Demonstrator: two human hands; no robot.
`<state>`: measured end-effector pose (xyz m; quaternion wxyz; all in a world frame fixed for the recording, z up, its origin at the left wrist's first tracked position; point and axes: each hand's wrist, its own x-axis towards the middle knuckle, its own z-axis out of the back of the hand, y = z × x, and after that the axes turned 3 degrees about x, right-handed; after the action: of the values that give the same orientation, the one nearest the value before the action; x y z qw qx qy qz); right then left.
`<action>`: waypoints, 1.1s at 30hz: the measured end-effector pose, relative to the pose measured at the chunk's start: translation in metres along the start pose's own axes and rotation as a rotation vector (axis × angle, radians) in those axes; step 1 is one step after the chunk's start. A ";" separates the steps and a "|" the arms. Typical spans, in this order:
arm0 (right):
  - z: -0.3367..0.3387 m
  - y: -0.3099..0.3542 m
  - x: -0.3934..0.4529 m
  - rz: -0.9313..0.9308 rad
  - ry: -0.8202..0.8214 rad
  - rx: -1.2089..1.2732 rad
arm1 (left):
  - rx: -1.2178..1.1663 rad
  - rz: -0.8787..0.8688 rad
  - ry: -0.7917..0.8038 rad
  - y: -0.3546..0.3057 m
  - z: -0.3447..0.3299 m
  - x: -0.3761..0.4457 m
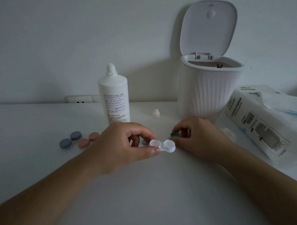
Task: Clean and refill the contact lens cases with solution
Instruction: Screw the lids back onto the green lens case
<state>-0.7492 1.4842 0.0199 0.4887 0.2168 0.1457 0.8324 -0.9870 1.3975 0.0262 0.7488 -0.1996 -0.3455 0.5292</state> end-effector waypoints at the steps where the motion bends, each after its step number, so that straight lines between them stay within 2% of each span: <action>1: 0.000 0.001 0.000 0.007 0.002 0.003 | 0.003 0.002 -0.001 0.000 0.000 0.000; 4: -0.002 0.001 0.000 0.019 -0.035 0.050 | -0.001 0.000 -0.004 0.001 0.000 0.000; 8: -0.002 0.002 -0.002 0.027 -0.129 0.282 | 0.003 -0.018 0.002 0.001 0.000 0.000; 17: 0.012 0.013 -0.008 0.046 -0.085 0.809 | 0.003 -0.028 0.003 0.002 0.001 0.002; 21: 0.016 0.020 -0.013 0.073 -0.019 0.940 | 0.004 -0.028 -0.002 0.002 0.002 0.002; 25: 0.017 0.022 -0.016 0.089 0.139 1.007 | -0.008 -0.015 -0.017 0.002 0.004 0.001; 29: 0.016 0.019 -0.016 0.119 0.263 0.952 | -0.016 0.019 -0.043 0.002 0.004 0.002; 33: 0.014 0.019 -0.016 0.171 0.279 0.851 | -0.026 0.053 -0.057 0.002 0.004 0.002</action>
<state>-0.7500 1.4613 0.0371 0.2612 0.2955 0.5207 0.7572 -0.9909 1.4000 0.0284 0.7216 -0.2030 -0.3682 0.5500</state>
